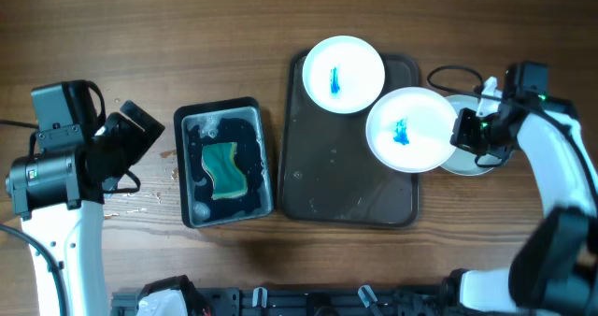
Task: Clean dirty plates on tray and stack at the side
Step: 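Move the right gripper back to grip the next plate on the tray, then grasp the sponge in the soap dish with the left gripper and lift it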
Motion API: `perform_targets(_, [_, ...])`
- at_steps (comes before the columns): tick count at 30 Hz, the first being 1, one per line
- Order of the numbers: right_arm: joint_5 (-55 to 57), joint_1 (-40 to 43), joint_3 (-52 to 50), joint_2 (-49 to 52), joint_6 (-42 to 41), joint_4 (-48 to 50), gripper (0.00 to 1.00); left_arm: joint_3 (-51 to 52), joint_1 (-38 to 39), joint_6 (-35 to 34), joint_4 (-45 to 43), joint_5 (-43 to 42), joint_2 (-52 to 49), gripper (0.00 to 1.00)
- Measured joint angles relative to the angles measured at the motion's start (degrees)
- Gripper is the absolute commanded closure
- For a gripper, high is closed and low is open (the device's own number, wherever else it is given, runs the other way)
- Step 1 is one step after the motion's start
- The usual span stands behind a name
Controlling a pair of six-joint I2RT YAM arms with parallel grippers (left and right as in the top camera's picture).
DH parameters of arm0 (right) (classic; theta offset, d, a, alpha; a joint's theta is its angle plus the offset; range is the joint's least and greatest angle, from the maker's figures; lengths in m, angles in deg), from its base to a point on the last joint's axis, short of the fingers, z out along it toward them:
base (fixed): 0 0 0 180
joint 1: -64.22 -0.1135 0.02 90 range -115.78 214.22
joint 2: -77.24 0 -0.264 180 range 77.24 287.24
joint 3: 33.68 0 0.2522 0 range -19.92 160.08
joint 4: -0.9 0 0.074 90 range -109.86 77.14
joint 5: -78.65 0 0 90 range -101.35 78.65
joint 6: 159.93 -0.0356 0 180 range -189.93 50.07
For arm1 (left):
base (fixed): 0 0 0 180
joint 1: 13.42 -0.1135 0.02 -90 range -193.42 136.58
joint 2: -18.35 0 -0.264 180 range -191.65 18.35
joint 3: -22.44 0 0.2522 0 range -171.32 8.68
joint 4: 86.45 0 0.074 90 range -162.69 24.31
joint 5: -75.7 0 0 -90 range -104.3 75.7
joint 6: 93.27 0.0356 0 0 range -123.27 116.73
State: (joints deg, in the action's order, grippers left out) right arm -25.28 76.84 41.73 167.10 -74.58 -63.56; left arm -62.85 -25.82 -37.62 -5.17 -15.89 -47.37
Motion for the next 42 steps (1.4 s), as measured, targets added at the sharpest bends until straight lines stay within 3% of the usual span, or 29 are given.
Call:
perform_targets(5, [-0.7, -11.1, 0.4, -6.4, -0.1, -2.1, 0.96, 0.0, 0.0, 0.0, 0.0, 0.0, 0.0, 0.00])
perform_targets(8, [-0.6, -20.2, -1.6, -5.8, -3.4, 3.3, 0.96, 0.0, 0.0, 0.0, 0.0, 0.0, 0.0, 0.00])
perform_targets(13, [2.2, -29.7, -9.7, -1.3, -16.3, 13.7, 0.96, 0.0, 0.0, 0.0, 0.0, 0.0, 0.0, 0.00])
perform_targets(18, [4.5, -30.3, -12.9, 1.9, -27.2, 14.4, 0.95, 0.0, 0.0, 0.0, -0.7, -5.4, 0.0, 0.00])
perform_targets(20, [5.1, -29.7, -12.9, 1.8, -28.7, 14.3, 0.69, 0.0, 0.0, 0.0, -0.7, -7.7, 0.0, 0.00])
perform_targets(21, [5.4, -29.2, -12.9, 1.8, -29.0, 14.0, 0.63, 0.0, 0.0, 0.0, -0.7, -9.0, 0.0, 0.00])
perform_targets(25, [5.0, -25.9, -12.3, 1.8, -22.8, 12.3, 0.62, 0.0, 0.9, 0.0, -0.7, -11.9, 0.0, 0.01])
perform_targets(28, [4.9, -23.6, -10.5, 1.1, -16.7, 9.8, 0.66, 0.0, 1.4, 0.0, -0.7, -14.0, 0.0, 0.17])
perform_targets(36, [1.5, -21.7, -6.4, -7.4, -7.6, 9.3, 0.70, 2.4, 12.4, 2.6, -0.3, -9.3, -4.4, 0.25])
perform_targets(38, [0.1, -21.7, -6.3, -8.5, -7.2, 9.2, 0.70, 6.1, 16.3, 2.6, -2.8, -6.8, -7.2, 0.43])
perform_targets(42, [-1.6, -21.7, -6.3, -8.5, -7.0, 8.9, 0.69, 13.0, 22.2, 2.5, -8.4, -4.3, -14.9, 0.62])
